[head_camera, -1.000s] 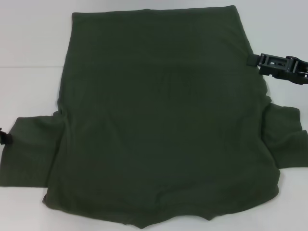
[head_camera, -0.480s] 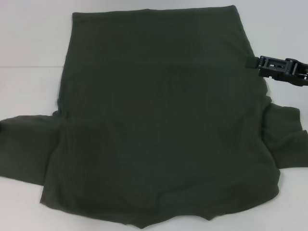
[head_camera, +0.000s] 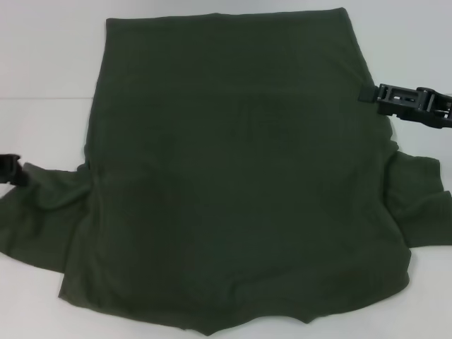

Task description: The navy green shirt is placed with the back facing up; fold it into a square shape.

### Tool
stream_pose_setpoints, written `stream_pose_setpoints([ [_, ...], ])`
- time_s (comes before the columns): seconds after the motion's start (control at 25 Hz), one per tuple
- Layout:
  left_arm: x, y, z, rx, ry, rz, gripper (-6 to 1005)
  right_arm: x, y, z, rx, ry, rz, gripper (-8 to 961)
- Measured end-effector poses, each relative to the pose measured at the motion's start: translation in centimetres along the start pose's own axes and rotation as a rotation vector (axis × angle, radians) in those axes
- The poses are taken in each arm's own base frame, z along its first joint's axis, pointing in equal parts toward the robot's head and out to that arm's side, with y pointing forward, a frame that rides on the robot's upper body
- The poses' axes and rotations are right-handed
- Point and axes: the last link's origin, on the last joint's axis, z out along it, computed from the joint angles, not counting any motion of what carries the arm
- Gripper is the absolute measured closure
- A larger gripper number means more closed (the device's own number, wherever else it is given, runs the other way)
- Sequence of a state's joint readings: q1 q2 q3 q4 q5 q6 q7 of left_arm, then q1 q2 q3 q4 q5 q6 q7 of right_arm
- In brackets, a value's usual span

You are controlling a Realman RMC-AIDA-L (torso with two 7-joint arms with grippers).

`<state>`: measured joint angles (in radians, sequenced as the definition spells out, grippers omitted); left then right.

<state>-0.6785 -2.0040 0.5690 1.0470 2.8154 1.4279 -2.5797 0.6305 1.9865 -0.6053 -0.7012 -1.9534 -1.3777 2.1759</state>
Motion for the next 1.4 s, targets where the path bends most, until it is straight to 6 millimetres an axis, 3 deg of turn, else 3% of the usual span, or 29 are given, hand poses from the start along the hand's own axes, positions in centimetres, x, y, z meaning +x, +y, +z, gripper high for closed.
stream_pose_setpoints([
  [0.04, 0.0, 0.0, 0.0, 0.000, 0.000, 0.000, 945, 0.0, 0.0, 0.0, 0.000, 0.000, 0.000, 94],
  [0.16, 1.4, 3.3, -0.7, 0.000, -0.096, 0.008, 941, 0.0, 0.1, 0.1, -0.002, 0.001, -0.001, 95],
  [0.28, 2.0, 4.8, -0.7, -0.001, -0.128, 0.010, 936, 0.0, 0.2, 0.2, -0.006, 0.005, -0.003, 96],
  [0.88, 4.2, 13.7, 1.3, -0.086, -0.149, 0.102, 912, 0.2, 0.1, 0.1, -0.010, 0.011, -0.001, 102],
  [1.16, 3.9, 14.7, 4.4, -0.118, -0.158, 0.108, 900, 0.3, 0.0, 0.1, -0.004, 0.010, 0.005, 105],
  [1.28, 3.8, 14.8, 4.4, -0.163, -0.140, 0.146, 896, 0.2, -0.1, 0.0, 0.000, 0.007, -0.004, 106],
  [1.4, 3.4, 15.3, 3.1, -0.339, -0.079, 0.238, 891, 0.0, -0.2, -0.1, 0.005, 0.008, -0.030, 107],
])
